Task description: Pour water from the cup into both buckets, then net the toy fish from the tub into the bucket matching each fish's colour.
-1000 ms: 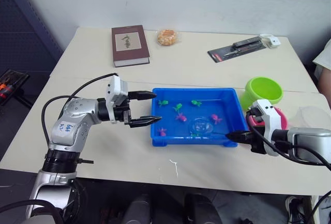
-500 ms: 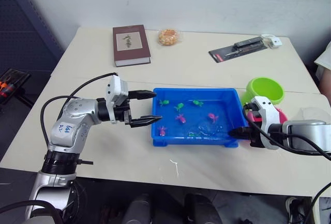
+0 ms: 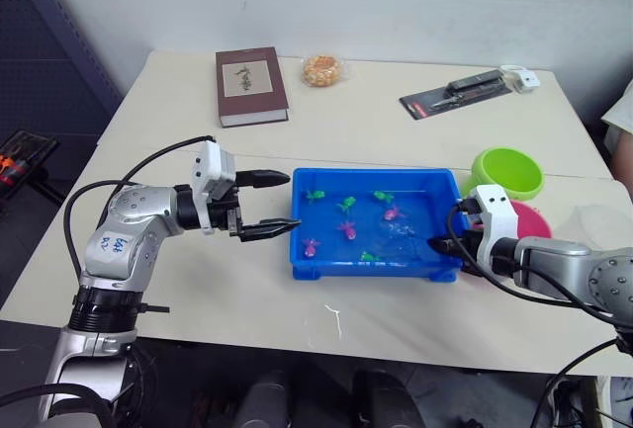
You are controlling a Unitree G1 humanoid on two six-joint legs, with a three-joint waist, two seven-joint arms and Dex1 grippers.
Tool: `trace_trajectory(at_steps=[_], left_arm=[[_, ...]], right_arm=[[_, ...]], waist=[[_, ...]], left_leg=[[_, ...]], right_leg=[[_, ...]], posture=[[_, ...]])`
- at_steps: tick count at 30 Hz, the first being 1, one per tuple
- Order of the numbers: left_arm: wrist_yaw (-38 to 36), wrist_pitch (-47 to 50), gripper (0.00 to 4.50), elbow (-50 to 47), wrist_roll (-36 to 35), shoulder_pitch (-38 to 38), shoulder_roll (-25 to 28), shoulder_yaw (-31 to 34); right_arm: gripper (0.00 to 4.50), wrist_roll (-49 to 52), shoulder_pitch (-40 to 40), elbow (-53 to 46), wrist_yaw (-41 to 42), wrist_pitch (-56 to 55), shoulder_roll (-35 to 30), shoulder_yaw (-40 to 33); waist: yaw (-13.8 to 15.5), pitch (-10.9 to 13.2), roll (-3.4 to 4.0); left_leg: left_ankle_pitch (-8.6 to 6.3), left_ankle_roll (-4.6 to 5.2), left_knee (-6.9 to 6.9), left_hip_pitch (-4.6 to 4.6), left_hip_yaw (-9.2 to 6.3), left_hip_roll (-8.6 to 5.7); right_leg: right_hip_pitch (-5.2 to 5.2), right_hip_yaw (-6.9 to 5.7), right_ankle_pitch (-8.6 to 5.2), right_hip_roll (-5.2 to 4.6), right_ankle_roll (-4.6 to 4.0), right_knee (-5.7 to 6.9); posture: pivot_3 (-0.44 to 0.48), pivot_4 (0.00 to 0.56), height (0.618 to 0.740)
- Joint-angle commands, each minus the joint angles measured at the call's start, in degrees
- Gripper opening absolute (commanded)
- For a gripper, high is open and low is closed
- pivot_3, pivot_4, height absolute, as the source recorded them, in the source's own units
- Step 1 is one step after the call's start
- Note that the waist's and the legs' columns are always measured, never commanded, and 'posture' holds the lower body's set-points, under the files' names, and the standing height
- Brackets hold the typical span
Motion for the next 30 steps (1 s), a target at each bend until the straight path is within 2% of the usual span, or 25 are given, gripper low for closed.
trace_trajectory(at_steps=[1, 5, 8, 14, 18, 23, 27, 30], left_arm=[[-0.7, -0.9, 4.49, -0.6, -0.4, -0.8, 0.7, 0.9], [-1.0, -1.0, 4.49, -0.4, -0.4, -0.9, 0.8, 0.9], [-1.5, -1.2, 4.49, -0.1, -0.3, -1.0, 1.0, 0.8], [-2.8, -1.5, 4.49, 1.1, -0.2, -2.0, 0.6, 0.0], [-3.9, -2.4, 4.49, 2.8, 0.0, -4.4, -1.4, -1.5], [-4.7, -3.0, 4.49, 4.3, 0.2, -6.6, -3.6, -2.6], [-5.7, -3.5, 4.49, 5.5, 0.4, -8.5, -5.2, -3.9], [-6.2, -3.7, 4.49, 5.8, 0.3, -10.0, -6.4, -4.4]], right_arm=[[0.0, -6.7, 1.7, -3.8, 5.7, -3.5, 1.3, -3.0], [0.0, -10.8, 4.9, -6.9, 12.8, -5.5, 1.7, -5.6], [0.0, -10.0, 8.2, -9.2, 15.4, -4.0, 0.8, -10.2], [0.0, -5.0, 15.1, -14.0, 20.3, 0.7, -2.7, -20.1], [0.0, -2.8, 21.7, -17.1, 23.9, 1.8, -3.8, -30.9], [0.0, -8.1, 28.9, -22.9, 34.7, -6.7, 1.2, -42.2], [0.0, -14.5, 38.5, -23.3, 38.0, -8.6, 4.2, -49.1], [0.0, -19.7, 42.3, -22.3, 39.3, -12.9, 7.8, -53.5]], waist=[[0.0, 0.0, 0.0], [0.0, 0.0, 0.0], [0.0, 0.0, 0.0], [0.1, 0.0, 0.0], [0.2, 0.0, 0.0], [0.2, 0.0, 0.0], [0.2, 0.0, -0.03], [0.3, 0.0, -0.02]], left_leg=[[0.0, 0.0, -0.01, 0.0, 0.01, 0.0], [0.0, 0.0, -0.05, 0.0, 0.03, 0.0], [0.0, 0.0, -0.07, 0.0, 0.03, 0.0], [0.0, 0.01, -0.09, 0.04, 0.01, -0.01], [0.0, 0.01, -0.1, 0.04, 0.0, -0.02], [-0.02, 0.04, -0.1, 0.05, 0.02, -0.05], [-0.02, 0.04, -0.14, 0.13, 0.06, -0.06], [-0.02, 0.08, -0.18, 0.2, 0.11, -0.1]], right_leg=[[-0.02, 0.0, 0.0, 0.0, 0.0, 0.0], [-0.03, 0.0, 0.0, 0.0, 0.0, 0.0], [-0.03, 0.0, 0.0, 0.0, 0.0, 0.0], [0.02, 0.01, 0.0, -0.01, 0.0, -0.02], [0.02, 0.01, 0.0, -0.01, 0.0, -0.01], [0.06, -0.01, 0.02, 0.04, 0.04, -0.05], [0.12, -0.01, 0.03, 0.06, 0.05, -0.04], [0.16, 0.03, 0.04, 0.04, 0.08, -0.06]], posture=[[0.0, 0.15, 0.738], [0.0, 0.15, 0.738], [0.0, 0.15, 0.738], [0.0, 0.15, 0.738], [0.0, 0.15, 0.738], [0.0, 0.15, 0.738], [0.0, 0.15, 0.738], [0.0, 0.15, 0.738]])
